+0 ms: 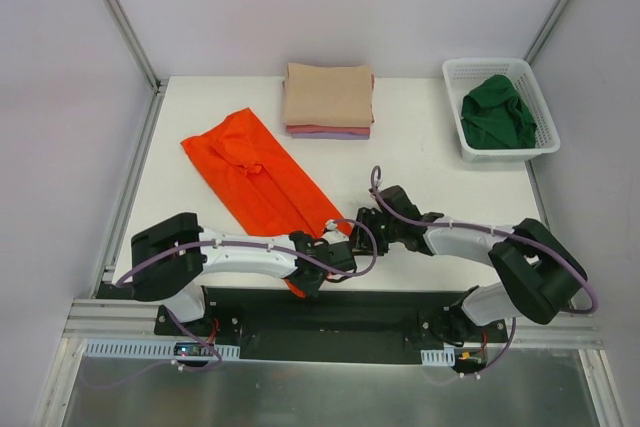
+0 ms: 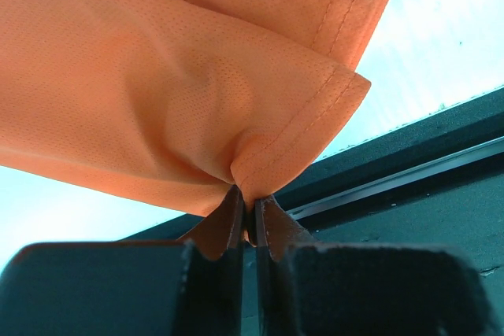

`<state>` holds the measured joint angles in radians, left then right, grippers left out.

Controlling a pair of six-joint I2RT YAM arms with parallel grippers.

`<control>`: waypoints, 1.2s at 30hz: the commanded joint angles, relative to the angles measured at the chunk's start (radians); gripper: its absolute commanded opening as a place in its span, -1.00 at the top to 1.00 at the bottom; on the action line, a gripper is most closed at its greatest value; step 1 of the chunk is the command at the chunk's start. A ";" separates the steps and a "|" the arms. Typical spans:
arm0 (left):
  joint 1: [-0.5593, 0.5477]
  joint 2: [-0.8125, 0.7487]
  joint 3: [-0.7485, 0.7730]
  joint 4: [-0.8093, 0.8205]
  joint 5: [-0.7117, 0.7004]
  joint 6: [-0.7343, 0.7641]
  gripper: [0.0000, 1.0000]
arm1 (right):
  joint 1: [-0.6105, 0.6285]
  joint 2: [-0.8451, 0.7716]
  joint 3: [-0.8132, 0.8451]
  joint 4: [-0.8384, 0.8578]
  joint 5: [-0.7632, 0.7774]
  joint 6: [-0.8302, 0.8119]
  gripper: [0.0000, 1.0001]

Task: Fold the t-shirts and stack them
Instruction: Grab the bottom of the folded rectangular tshirt with both arms

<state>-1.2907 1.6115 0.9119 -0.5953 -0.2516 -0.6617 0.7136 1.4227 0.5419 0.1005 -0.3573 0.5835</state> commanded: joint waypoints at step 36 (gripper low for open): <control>-0.059 -0.039 0.231 0.065 0.166 0.089 1.00 | -0.023 -0.553 -0.042 -0.418 0.302 -0.076 0.99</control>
<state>-1.3552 1.6363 1.1744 -0.5201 -0.0376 -0.5842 0.6952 0.8135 0.4019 -0.2878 -0.0761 0.5468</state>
